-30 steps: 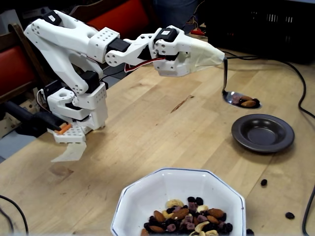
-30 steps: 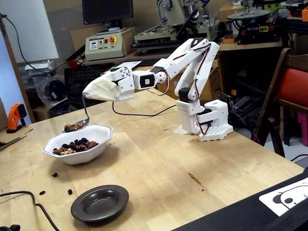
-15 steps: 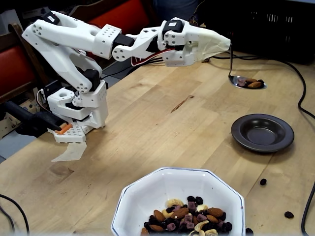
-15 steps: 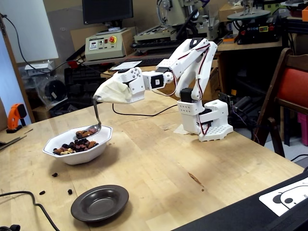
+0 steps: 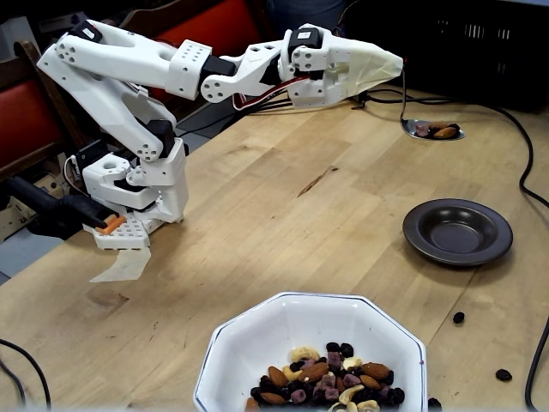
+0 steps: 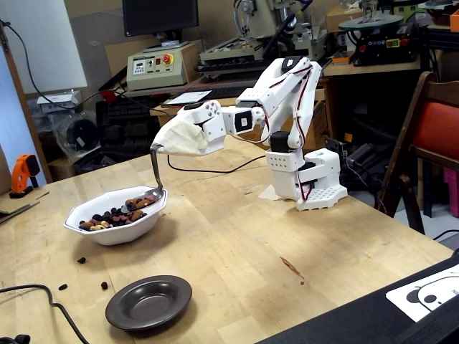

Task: Use spoon to transfer food from the white bowl to brown plate

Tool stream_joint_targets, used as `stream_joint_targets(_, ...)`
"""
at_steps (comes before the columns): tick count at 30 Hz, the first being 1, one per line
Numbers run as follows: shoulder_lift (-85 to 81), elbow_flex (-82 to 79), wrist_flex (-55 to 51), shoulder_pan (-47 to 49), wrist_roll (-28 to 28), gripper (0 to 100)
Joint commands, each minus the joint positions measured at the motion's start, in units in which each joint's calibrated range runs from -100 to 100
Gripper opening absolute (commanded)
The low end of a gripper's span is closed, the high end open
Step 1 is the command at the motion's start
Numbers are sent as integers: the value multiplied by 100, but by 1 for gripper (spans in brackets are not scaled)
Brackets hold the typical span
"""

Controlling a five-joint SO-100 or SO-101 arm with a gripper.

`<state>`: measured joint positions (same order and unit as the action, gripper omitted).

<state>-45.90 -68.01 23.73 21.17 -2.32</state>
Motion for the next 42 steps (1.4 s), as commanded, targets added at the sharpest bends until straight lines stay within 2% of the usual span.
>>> stream_joint_targets(1,-164,164,62,54,15,3)
stream_joint_targets(13,-155,-208,62,54,396,3)
stream_joint_targets(20,-250,-960,102,54,400,3)
stream_joint_targets(27,-155,-1048,948,54,396,3)
stream_joint_targets(36,-138,-1057,1137,54,396,3)
stream_joint_targets(42,666,-977,1208,54,396,3)
